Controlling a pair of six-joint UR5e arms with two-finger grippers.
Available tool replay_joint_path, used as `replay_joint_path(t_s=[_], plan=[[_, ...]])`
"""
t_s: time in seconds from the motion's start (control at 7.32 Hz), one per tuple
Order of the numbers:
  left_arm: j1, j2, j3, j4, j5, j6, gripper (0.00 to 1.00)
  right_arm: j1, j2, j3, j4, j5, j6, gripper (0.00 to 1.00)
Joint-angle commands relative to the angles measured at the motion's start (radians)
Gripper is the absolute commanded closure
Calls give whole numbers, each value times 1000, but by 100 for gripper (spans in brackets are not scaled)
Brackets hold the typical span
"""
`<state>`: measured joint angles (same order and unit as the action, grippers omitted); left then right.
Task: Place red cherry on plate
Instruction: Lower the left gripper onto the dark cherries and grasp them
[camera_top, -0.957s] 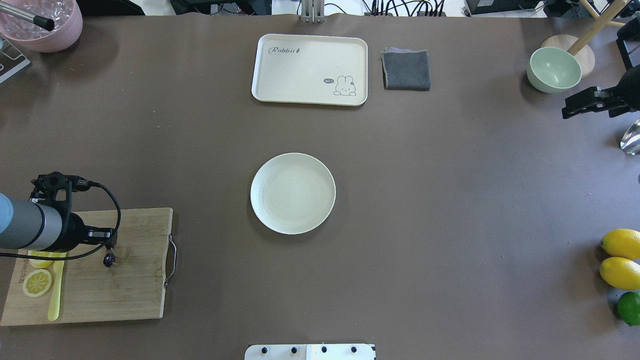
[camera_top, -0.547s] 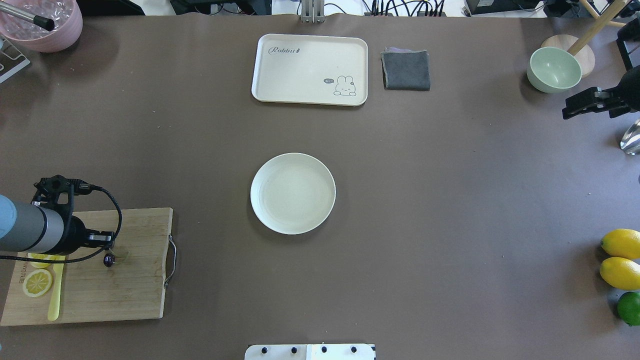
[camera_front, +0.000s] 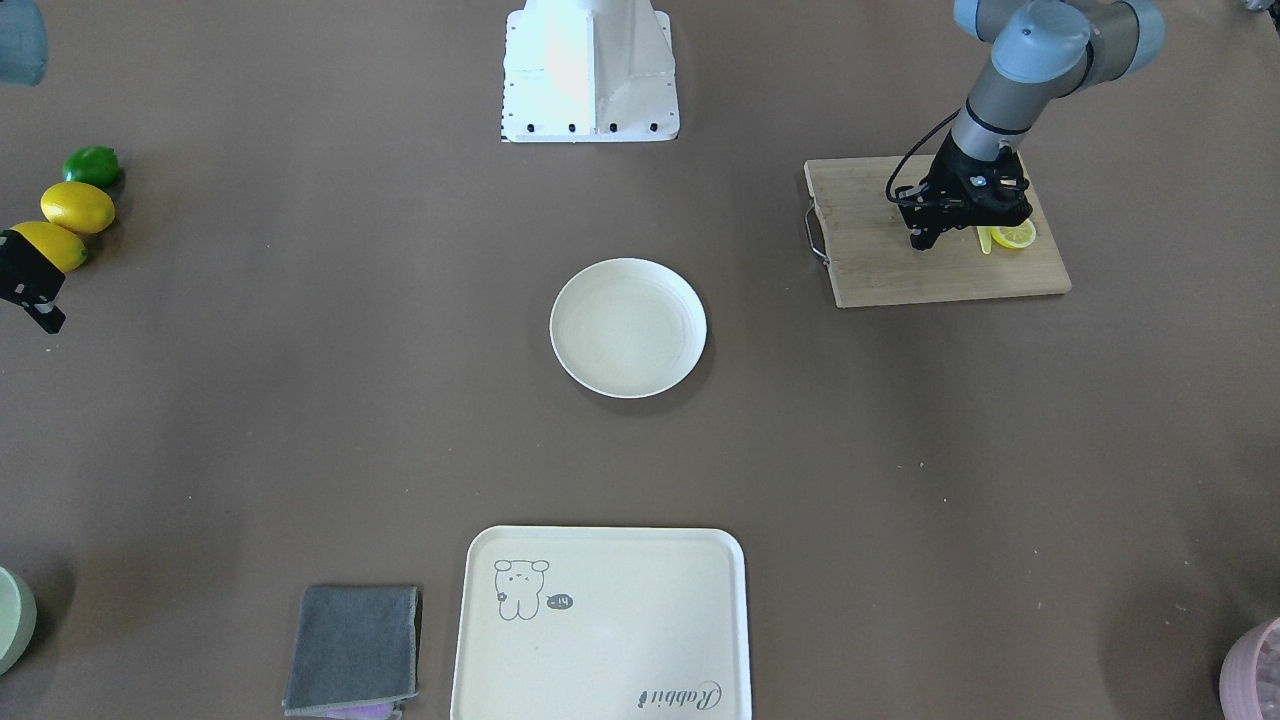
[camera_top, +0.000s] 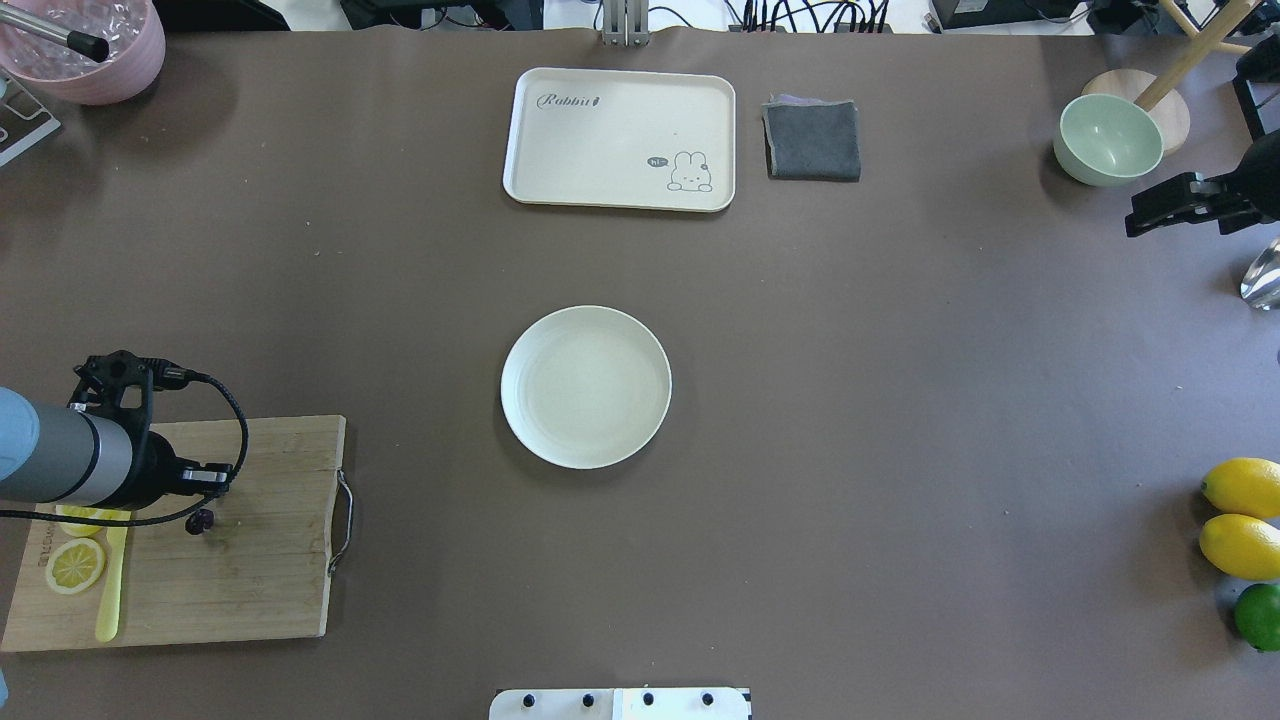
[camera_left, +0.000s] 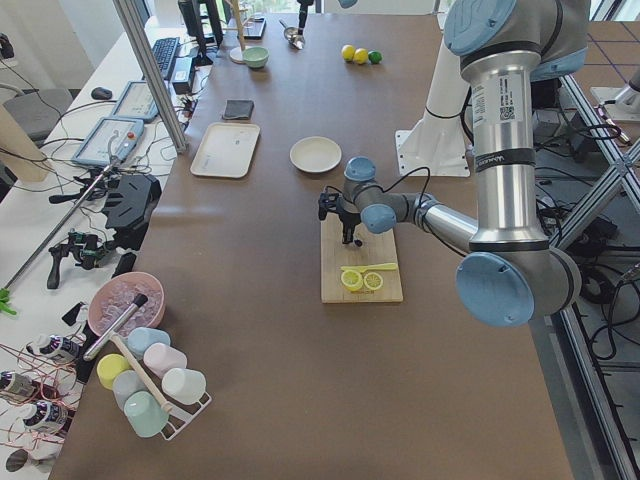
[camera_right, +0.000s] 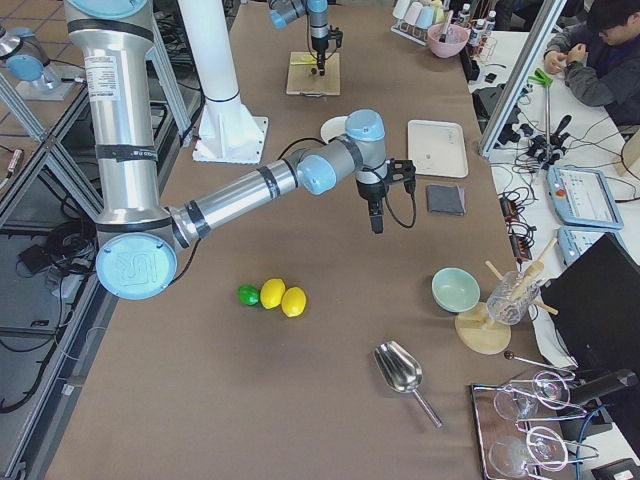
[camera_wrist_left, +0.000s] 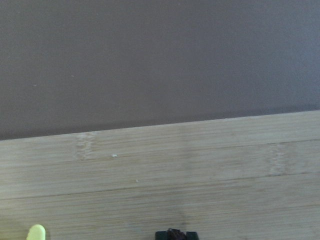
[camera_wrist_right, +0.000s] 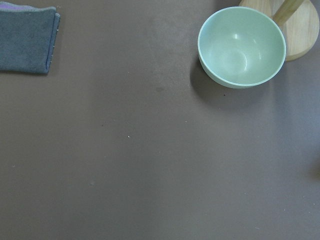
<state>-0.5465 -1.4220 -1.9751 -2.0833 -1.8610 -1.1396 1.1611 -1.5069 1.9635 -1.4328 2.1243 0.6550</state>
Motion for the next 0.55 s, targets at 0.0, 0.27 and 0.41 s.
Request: replay_joint_path(t_s=[0.0, 0.27, 0.41], plan=[[-10, -14, -36, 0, -7, 1, 100, 3, 1, 0, 0, 2, 0, 0], [-24, -116, -42, 8, -12, -2, 100, 8, 1, -2, 0, 2, 0, 0], [-27, -188, -31, 14, -14, -11, 100, 21, 1, 0, 0, 3, -2, 0]])
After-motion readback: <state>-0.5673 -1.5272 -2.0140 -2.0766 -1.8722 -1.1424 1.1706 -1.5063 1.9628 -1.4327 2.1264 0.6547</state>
